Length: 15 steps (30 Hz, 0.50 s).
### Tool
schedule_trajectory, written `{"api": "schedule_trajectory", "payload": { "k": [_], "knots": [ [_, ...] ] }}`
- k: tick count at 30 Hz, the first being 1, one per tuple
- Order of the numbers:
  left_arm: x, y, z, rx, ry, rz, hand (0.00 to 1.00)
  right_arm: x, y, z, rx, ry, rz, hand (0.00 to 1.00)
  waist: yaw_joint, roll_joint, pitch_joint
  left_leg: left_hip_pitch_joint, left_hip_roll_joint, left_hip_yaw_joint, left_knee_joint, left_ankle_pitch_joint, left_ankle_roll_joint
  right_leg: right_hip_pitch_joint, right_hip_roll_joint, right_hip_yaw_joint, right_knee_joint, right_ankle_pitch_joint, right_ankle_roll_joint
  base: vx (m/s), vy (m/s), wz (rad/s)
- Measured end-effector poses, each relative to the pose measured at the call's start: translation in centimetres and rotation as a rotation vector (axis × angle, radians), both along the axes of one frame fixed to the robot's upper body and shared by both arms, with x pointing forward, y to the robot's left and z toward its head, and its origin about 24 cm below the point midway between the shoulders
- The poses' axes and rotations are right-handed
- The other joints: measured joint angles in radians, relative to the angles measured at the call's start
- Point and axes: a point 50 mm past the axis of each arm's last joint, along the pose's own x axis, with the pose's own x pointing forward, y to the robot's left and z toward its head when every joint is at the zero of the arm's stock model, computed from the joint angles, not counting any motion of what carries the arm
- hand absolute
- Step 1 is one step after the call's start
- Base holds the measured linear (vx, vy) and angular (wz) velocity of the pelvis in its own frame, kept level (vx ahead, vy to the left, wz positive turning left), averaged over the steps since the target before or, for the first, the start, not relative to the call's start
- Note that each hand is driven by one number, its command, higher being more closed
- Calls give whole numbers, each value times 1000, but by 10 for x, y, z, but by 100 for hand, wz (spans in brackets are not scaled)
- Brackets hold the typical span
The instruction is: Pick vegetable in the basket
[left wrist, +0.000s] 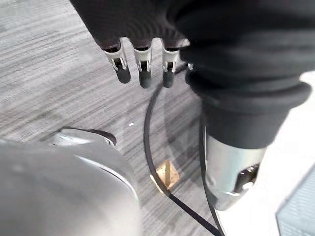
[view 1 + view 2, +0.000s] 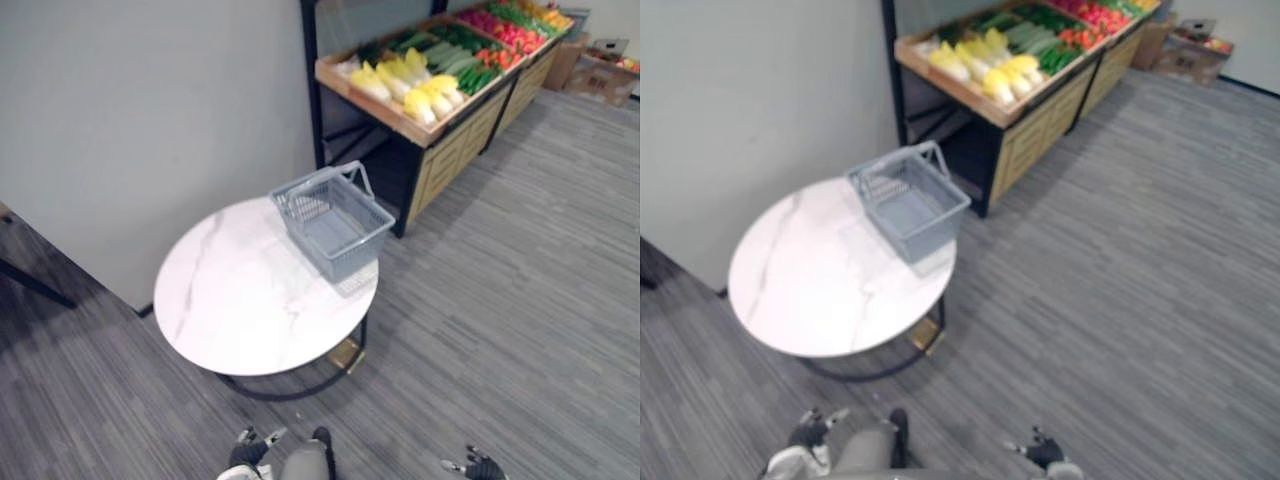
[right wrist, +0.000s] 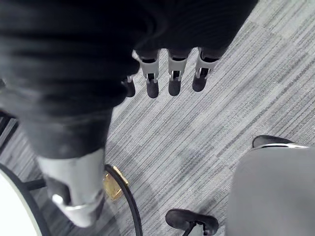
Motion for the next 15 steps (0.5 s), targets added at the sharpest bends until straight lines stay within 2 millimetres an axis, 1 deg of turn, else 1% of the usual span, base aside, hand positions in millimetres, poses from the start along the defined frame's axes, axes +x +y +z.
{"api": "schedule_trajectory", "payload": {
  "k": [1, 2, 3, 4, 5, 6, 7, 8, 9, 10, 11, 12, 13, 14, 15],
  "knots": [
    [-5, 1, -1, 1, 18, 11, 0, 1, 2, 0, 4, 0, 15, 0, 3, -14, -4, 39, -1, 37, -19, -13, 15, -25, -22, 36, 66, 1, 0, 321, 141, -40],
    [-9, 4, -2, 4, 35, 14, 0, 4, 4, 1, 3, -8, 43, 0, 10, -15, -5, 75, -2, 62, -47, -19, 22, -56, -33, 43, 144, 14, -5, 354, 149, -76],
    [-19, 3, -4, -3, 62, 22, 0, 13, 9, 2, 3, -22, 98, 0, 31, -10, -1, 134, 9, 98, -98, -21, 23, -126, -46, 38, 294, 65, 33, 272, 107, -86],
    [-22, 3, -4, -2, 65, 22, 0, 16, 13, 2, 9, -23, 128, 0, 40, -9, -2, 165, 17, 121, -121, -22, 24, -178, -56, 25, 378, 108, 91, 247, 115, -88],
    [-31, 3, -4, 2, 69, 7, 0, 18, 19, 3, 22, -30, 166, 0, 37, 3, -4, 205, 34, 136, -145, -28, 33, -254, -70, -10, 529, 228, 141, 251, 64, -43],
    [-32, -2, -4, -3, 62, -25, 0, 23, 21, 5, 24, -54, 172, 0, 21, 14, 4, 226, 52, 135, -149, -36, 42, -299, -78, -31, 653, 283, 170, 258, 40, -17],
    [-30, -2, -3, 2, 52, -52, 0, 27, 21, 6, 23, -69, 176, 0, 18, 11, 13, 251, 65, 133, -148, -42, 45, -356, -79, -41, 802, 280, 165, 262, -27, 13],
    [-30, -4, -2, 0, 46, -71, 0, 29, 18, 8, 16, -87, 174, 0, 17, 14, 17, 281, 80, 115, -149, -42, 45, -415, -75, -73, 968, 263, 153, 240, -65, 25],
    [-29, -5, -1, -5, 37, -90, 0, 31, 14, 11, 4, -112, 171, 0, 11, 21, 21, 308, 96, 96, -151, -42, 45, -448, -83, -112, 1073, 247, 131, 223, -76, 37],
    [-28, -5, -1, -7, 32, -98, 0, 30, 11, 12, -1, -118, 164, 0, 8, 25, 22, 312, 102, 79, -152, -42, 45, -461, -93, -127, 1099, 240, 119, 165, -106, 62],
    [-26, -6, 0, -9, 21, -106, 0, 32, 7, 15, -12, -145, 152, 0, -3, 26, 22, 321, 106, 50, -154, -43, 44, -485, -133, -149, 1119, 223, 85, 144, -142, 78],
    [-23, -6, 1, -8, 6, -110, 0, 32, 2, 17, -23, -155, 139, 0, -11, 27, 23, 323, 110, 16, -160, -55, 24, -506, -171, -149, 1085, 206, 51, 154, -223, 81],
    [-22, -6, 2, -7, -1, -111, 0, 33, -1, 17, -26, -156, 126, 0, -11, 30, 24, 322, 116, -2, -163, -66, 7, -513, -186, -146, 1052, 198, 39, 118, -231, 63],
    [-21, -4, 2, -1, -1, -111, 0, 31, -2, 17, -26, -154, 104, 0, -4, 27, 31, 321, 125, -24, -157, -78, -16, -514, -210, -131, 930, 179, 22, 65, -226, 35],
    [-21, -4, 2, 0, -1, -110, 0, 31, -4, 16, -29, -153, 91, 0, -3, 28, 32, 321, 136, -30, -152, -88, -23, -502, -218, -132, 833, 178, 20, 37, -271, 25]
  ]
}}
